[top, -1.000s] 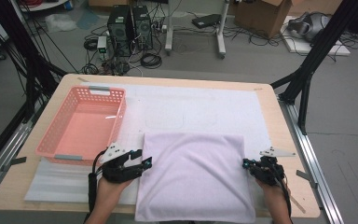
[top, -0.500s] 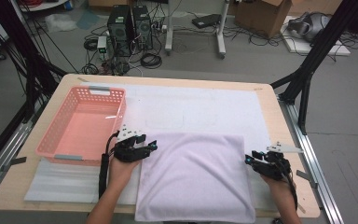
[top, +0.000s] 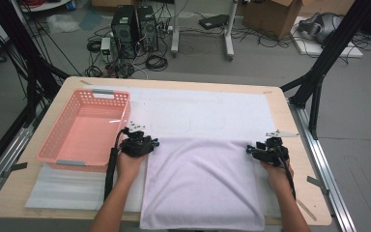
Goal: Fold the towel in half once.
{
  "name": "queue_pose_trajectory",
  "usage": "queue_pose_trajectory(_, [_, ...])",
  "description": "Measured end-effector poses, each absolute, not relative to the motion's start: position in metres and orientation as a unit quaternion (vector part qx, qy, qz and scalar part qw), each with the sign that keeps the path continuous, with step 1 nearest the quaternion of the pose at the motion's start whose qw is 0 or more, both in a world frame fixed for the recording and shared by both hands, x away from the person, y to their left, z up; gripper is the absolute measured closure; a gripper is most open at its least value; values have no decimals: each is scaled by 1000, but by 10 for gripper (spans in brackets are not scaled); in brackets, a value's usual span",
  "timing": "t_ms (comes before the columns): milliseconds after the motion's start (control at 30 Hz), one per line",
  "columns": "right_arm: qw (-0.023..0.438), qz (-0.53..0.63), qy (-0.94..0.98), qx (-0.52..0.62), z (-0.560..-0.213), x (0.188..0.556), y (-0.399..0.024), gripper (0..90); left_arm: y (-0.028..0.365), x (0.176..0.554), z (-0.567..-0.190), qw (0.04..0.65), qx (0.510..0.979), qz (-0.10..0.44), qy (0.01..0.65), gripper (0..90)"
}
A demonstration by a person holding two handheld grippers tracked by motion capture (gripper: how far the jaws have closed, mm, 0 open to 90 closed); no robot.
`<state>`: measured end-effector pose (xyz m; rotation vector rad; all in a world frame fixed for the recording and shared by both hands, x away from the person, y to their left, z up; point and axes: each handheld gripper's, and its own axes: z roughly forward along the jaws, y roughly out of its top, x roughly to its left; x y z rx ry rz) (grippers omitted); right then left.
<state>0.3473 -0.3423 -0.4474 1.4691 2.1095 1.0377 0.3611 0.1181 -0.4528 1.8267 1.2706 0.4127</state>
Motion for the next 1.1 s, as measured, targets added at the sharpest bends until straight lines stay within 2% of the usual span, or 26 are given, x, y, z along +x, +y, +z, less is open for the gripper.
queue_pose_trajectory(33, [190,359,752,519,-447,348,-341,628,117,361,-453,427,734,161,502,797])
queue_pose_trajectory(67, [191,359,753,517,-447,348,-341,692,116,361,-452,423,738,163,500,825])
queue_pose_trajectory(100, [179,364,756,514,-447,349,-341,809,115,362,-452,421,739,166,499,832])
queue_pose_trajectory(133, [167,369,755,515,-447,349,-341,829,114,362,-452,420,739,167,499,836])
queue_pose_trajectory(200, [174,360,758,516,-445,348,-336,862,115,362,-452,422,738,165,501,840])
queue_pose_trajectory(367, [162,374,755,514,-446,350,-342,883,117,364,-447,429,723,167,515,850])
queue_pose_trajectory(500, [193,388,742,512,-441,354,-349,885,117,374,-430,443,716,185,506,852])
queue_pose_trajectory(667, [202,392,735,515,-426,378,-352,884,115,404,-422,447,706,190,516,852])
queue_pose_trajectory(933, [247,388,736,497,-414,416,-345,882,119,445,-416,454,695,187,525,849])
queue_pose_trajectory(1100, [248,393,727,506,-415,433,-344,882,119,463,-413,460,696,194,517,848])
